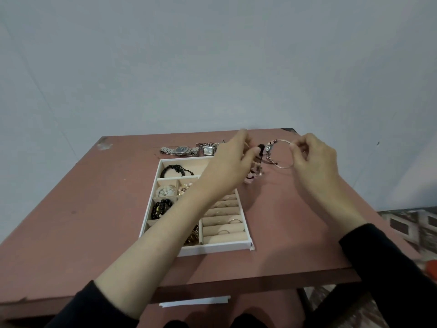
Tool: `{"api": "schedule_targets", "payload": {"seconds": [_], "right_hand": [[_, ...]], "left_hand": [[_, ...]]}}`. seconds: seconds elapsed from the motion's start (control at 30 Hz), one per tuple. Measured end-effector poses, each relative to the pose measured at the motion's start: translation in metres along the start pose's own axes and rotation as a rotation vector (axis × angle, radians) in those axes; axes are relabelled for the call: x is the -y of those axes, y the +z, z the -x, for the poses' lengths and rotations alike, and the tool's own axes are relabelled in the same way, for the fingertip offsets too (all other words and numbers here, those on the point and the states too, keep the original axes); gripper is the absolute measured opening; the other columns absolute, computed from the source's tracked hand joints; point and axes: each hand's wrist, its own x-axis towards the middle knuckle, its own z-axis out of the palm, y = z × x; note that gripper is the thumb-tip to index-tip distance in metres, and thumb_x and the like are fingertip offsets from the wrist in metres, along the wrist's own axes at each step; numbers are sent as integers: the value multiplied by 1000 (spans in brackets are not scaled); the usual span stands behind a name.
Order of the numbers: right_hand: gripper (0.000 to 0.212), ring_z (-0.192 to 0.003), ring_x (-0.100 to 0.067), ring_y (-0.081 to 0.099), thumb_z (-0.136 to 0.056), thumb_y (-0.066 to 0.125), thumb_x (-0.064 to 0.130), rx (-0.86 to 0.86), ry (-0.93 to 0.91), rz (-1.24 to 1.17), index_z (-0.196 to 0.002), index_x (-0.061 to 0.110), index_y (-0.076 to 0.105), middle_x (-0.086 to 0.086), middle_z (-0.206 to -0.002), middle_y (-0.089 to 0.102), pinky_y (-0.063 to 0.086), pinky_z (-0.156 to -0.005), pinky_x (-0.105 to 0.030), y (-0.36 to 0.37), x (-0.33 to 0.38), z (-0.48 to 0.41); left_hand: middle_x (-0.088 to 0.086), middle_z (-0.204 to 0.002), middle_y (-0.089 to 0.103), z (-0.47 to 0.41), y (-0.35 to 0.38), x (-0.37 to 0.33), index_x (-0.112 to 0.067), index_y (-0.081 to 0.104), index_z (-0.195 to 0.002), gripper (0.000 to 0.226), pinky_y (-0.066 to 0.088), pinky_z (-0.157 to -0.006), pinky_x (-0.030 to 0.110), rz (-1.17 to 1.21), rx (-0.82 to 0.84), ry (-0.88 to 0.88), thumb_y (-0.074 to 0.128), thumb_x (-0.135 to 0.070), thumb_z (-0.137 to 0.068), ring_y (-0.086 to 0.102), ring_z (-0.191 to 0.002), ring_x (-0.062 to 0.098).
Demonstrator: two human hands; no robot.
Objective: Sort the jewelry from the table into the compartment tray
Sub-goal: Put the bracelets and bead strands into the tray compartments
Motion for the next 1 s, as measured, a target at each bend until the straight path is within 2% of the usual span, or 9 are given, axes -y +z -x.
{"api": "schedule_targets", "payload": {"seconds": [0.03,0.1,0.17,0.3,0.5,0.67,0.83,0.9,1.0], "right_hand": [[9,-62,-3,48,-90,54,15,-8,6,-51,-84,11,60,16,-68,51,33,-58,-14,0,4,0],[8,-63,-3,52,-91,54,15,-6,17,-126,-85,14,59,17,-69,52,38,-61,-11,2,14,0],[8,-65,-14,56,-91,54,15,0,25,-174,-84,15,58,16,-69,53,47,-67,-26,5,22,-2],[9,-70,-27,61,-90,54,15,5,43,-206,-81,18,57,10,-68,55,53,-72,-46,11,29,-6],[9,-70,-29,64,-89,55,15,46,73,-283,-82,16,59,-5,-70,62,54,-69,-48,27,44,-6],[20,-66,-30,63,-89,55,11,92,74,-338,-73,24,54,-4,-67,61,54,-68,-47,50,68,-9],[28,-67,-31,63,-89,53,10,128,76,-375,-70,29,51,1,-64,58,54,-67,-51,73,85,-14],[27,-68,-32,63,-89,51,9,146,56,-370,-71,29,51,-1,-67,59,54,-68,-50,80,88,-15],[26,-65,-30,62,-89,52,9,173,34,-354,-71,28,52,-2,-66,59,54,-67,-48,88,91,-17]], "left_hand": [[9,-92,70,0,-4,-3,-14,47,-90,7,48,-66,23,80,-22,-7,48,-19,-95,62,-69,14],[9,-90,70,-1,-14,-7,-19,44,-85,12,56,-73,31,294,-33,-53,46,-17,-96,67,-76,17],[9,-87,69,-3,-23,-9,-19,45,-84,14,57,-82,39,459,17,-109,44,-15,-97,68,-81,22],[6,-82,69,-8,-31,-9,-17,45,-85,14,56,-84,40,445,98,-117,42,-13,-98,67,-80,24],[13,-84,66,-8,-48,9,-12,46,-87,13,58,-71,32,533,-26,-194,41,-8,-98,65,-69,22],[10,-81,64,-4,-75,50,-8,46,-91,7,59,-61,28,470,-135,-302,42,-8,-98,68,-60,17],[8,-79,65,-6,-85,83,-8,49,-87,10,58,-56,25,308,66,-464,46,-9,-96,66,-61,17],[10,-79,65,-9,-85,93,-8,52,-84,11,58,-54,26,213,97,-477,48,-9,-95,65,-61,18],[5,-73,64,-11,-88,102,-3,59,-89,12,50,-45,17,-72,87,-402,54,-13,-93,61,-46,6]]}}
